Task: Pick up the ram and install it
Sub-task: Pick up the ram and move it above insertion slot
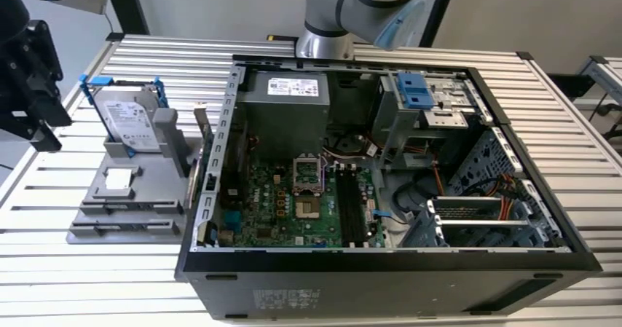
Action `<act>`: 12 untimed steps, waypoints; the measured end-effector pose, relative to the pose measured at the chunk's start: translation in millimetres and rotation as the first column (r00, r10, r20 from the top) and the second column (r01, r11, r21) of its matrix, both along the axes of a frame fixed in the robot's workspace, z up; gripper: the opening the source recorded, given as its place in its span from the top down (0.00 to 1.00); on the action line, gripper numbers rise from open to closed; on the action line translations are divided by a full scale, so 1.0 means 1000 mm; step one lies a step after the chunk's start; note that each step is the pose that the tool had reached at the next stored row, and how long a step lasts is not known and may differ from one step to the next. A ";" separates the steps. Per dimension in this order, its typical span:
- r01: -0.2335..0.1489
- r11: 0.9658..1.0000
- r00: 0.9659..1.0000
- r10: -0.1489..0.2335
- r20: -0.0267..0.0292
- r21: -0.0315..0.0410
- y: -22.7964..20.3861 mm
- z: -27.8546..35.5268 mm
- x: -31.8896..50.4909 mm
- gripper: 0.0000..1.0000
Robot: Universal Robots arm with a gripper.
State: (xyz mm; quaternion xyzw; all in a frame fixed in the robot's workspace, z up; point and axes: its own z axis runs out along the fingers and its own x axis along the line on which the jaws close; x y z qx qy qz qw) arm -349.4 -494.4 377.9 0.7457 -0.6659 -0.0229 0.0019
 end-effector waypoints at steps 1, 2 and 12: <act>0.001 1.000 1.000 -0.001 0.000 0.000 0.0000 -0.0018 0.0000 0.00; 0.002 1.000 1.000 -0.002 0.000 0.000 0.0000 -0.0036 0.0000 0.00; 0.006 1.000 1.000 -0.006 0.003 -0.001 0.0000 -0.0193 0.0000 0.00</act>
